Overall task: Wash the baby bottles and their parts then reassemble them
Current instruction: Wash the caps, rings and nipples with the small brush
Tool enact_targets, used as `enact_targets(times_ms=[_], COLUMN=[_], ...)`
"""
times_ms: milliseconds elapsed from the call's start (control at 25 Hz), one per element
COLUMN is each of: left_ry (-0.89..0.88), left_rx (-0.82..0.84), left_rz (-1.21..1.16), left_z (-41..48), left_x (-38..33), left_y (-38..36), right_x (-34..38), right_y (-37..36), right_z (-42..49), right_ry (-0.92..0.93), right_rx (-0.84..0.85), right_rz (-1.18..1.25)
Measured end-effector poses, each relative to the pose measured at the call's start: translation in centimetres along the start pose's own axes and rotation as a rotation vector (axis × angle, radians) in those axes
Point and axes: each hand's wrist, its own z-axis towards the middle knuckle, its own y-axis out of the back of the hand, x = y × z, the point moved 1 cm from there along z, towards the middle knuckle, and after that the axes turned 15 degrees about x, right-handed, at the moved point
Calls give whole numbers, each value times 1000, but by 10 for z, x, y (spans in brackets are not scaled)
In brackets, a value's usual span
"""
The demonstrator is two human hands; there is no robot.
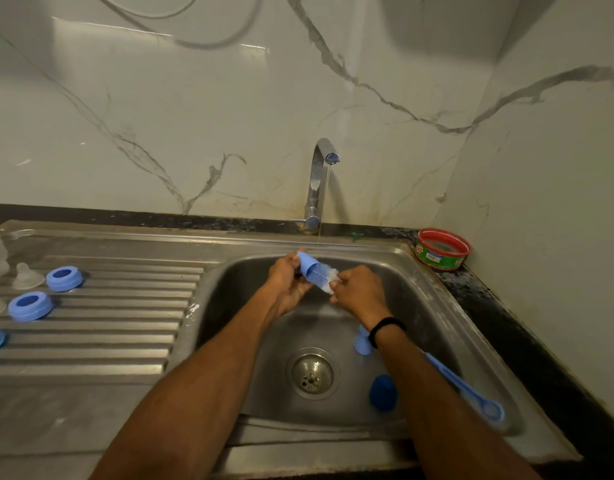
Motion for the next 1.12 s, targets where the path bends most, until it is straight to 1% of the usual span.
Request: enact_targets(times_ms=[40, 120, 200, 280, 400, 560, 720, 840, 1000, 1120], left_ry=[22, 33, -2, -15, 21, 33, 43, 41, 20, 48], left_rx=[28, 31, 27, 14, 24, 31, 18, 19, 0, -1], left_rz=[34, 136, 130, 95, 169, 120, 204, 156, 197, 148], left_z=[-2, -2, 2, 2, -2, -2, -2, -1, -1, -2], left_x=[2, 3, 1, -1, -1, -3, -1, -2, -1, -3], left_y=[-2, -8, -9, -8, -10, -7, -9, -9, -10, -9], right_x=[2, 5, 1, -1, 0, -1, 0, -2, -2, -3], right_y=[-1, -5, -4, -3, -2, 0, -2, -2, -3, -1], right_z=[-2, -6, -2, -2, -2, -1, 1, 4, 6, 6], right_ry=[-9, 3, 23, 0, -5, -8, -24, -35, -19, -12], right_rx=[-55, -153, -100, -49, -118, -99, -93, -101, -78, -99], right_rz=[-71, -111, -11, 82, 42, 127, 91, 80, 72, 73])
